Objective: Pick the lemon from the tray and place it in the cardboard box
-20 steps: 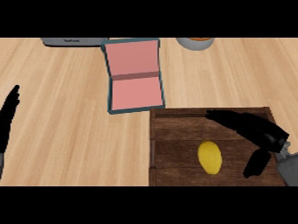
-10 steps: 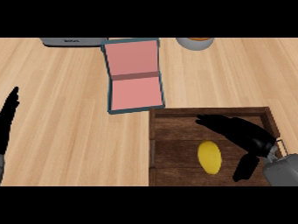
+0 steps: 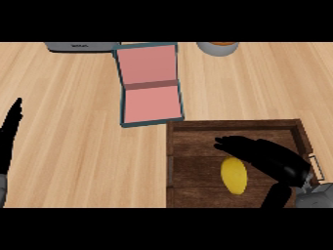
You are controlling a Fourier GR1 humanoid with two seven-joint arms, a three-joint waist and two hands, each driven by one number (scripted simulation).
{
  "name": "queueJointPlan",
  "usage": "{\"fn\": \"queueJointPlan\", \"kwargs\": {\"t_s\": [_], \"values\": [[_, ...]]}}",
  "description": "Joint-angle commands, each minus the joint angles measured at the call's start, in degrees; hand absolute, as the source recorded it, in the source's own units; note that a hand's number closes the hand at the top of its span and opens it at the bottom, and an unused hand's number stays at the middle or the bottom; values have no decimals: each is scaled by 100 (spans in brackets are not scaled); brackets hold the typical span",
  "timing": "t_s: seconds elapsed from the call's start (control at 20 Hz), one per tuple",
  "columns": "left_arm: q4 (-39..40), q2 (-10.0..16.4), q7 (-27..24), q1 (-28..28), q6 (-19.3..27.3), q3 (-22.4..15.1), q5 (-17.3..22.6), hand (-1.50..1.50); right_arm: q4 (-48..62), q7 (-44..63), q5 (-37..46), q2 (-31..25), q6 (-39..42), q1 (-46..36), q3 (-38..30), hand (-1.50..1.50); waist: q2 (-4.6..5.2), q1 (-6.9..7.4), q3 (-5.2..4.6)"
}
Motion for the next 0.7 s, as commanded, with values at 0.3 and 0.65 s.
{"fn": "queueJointPlan", "kwargs": {"t_s": [0.3,0.65], "values": [[113,30,182,-300,-357,316,-109,0,-60,597,825,288,319,95,142,-150,6,7,0],[-363,-87,280,-40,-526,497,-161,0,-207,813,1119,638,241,390,37,150,-1,2,0]]}}
